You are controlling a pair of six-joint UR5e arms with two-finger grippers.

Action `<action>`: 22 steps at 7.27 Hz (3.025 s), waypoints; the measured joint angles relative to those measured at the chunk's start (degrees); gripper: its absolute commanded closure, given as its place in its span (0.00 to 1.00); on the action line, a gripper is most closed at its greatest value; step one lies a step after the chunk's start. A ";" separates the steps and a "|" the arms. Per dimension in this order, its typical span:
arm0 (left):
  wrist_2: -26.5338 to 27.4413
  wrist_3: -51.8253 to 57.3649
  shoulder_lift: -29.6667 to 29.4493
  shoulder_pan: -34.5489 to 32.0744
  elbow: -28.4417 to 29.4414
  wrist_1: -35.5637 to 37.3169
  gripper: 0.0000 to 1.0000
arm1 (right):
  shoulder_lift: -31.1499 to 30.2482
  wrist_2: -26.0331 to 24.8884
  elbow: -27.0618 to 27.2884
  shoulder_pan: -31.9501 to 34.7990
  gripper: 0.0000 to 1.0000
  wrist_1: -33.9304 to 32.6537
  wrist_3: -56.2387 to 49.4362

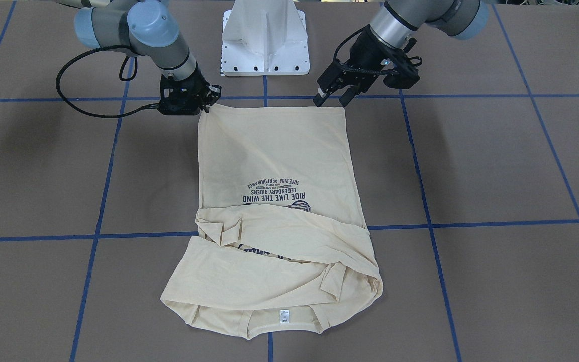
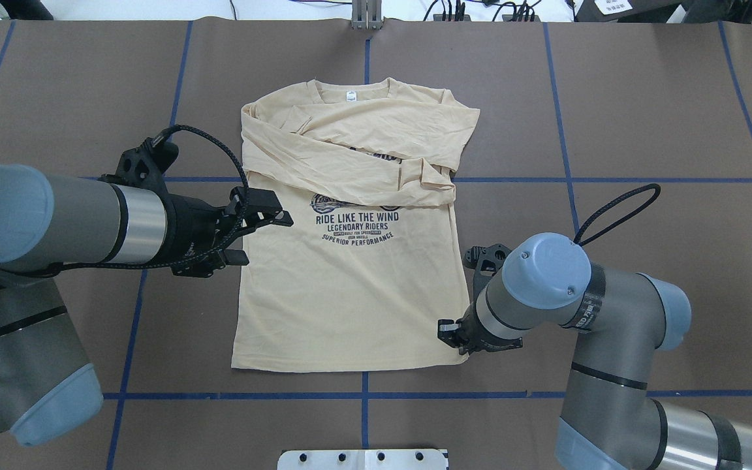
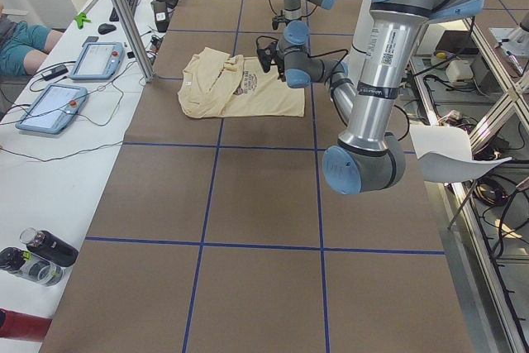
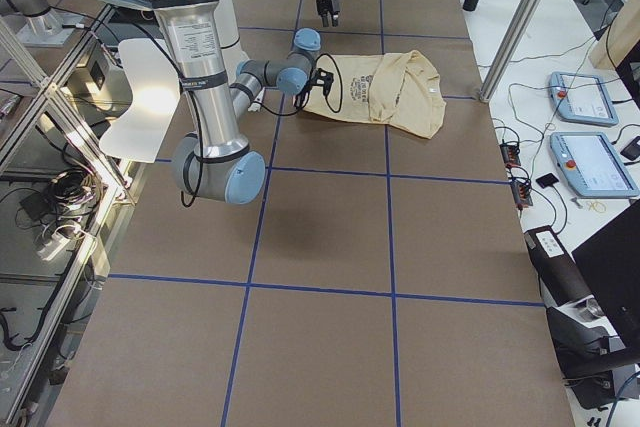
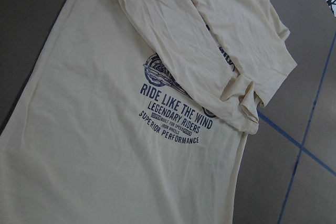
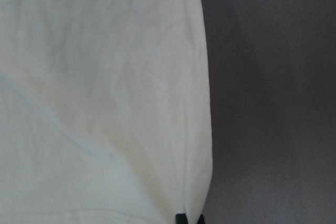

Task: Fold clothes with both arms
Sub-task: 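Grasp the shirt edge nearest the robot with the right gripper, then lower the left gripper to the hem corner and grasp it, then hold the hem corners with both grippers and adjust the shirt bottom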

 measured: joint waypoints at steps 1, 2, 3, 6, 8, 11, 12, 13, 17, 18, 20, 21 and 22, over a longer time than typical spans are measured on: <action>3.18 -0.26 1.82 3.86 -0.09 1.73 0.00 | 0.09 -0.08 0.21 0.09 1.00 0.18 0.00; 5.43 -0.37 2.33 7.13 -0.57 6.77 0.00 | 0.11 -0.11 0.43 0.14 1.00 0.32 0.00; 6.53 -0.43 2.08 9.40 -1.36 12.63 0.00 | 0.13 -0.07 0.74 0.16 1.00 0.38 0.00; 9.36 -0.49 1.62 13.91 -0.69 18.53 0.04 | 0.14 -0.11 1.37 0.19 1.00 0.42 0.00; 9.98 -0.23 1.25 14.64 1.92 18.87 0.07 | 0.14 -0.19 1.49 0.33 1.00 0.42 0.00; 10.38 0.19 0.78 14.43 4.13 18.93 0.19 | 0.14 -0.19 1.47 0.47 1.00 0.42 0.00; 10.40 0.24 0.69 14.28 4.41 18.97 0.25 | 0.14 -0.13 1.53 0.53 1.00 0.42 0.00; 10.40 0.27 0.64 14.13 4.58 18.99 0.27 | 0.13 -0.07 1.58 0.57 1.00 0.42 0.00; 10.40 0.44 0.55 13.57 4.76 19.08 0.32 | 0.07 0.12 1.63 0.92 1.00 0.42 0.00; 10.41 0.45 0.55 13.55 4.80 19.08 0.33 | 0.08 0.17 1.63 1.00 1.00 0.42 0.00; 10.41 0.45 0.32 13.53 5.01 19.07 0.36 | 0.11 0.16 1.66 1.04 1.00 0.42 0.00; 10.40 0.45 0.05 13.53 5.30 19.05 0.36 | 0.11 0.13 1.74 1.03 1.00 0.42 0.00; 10.41 0.45 -0.24 13.52 5.54 19.06 0.41 | 0.09 0.09 1.83 1.04 1.00 0.42 0.00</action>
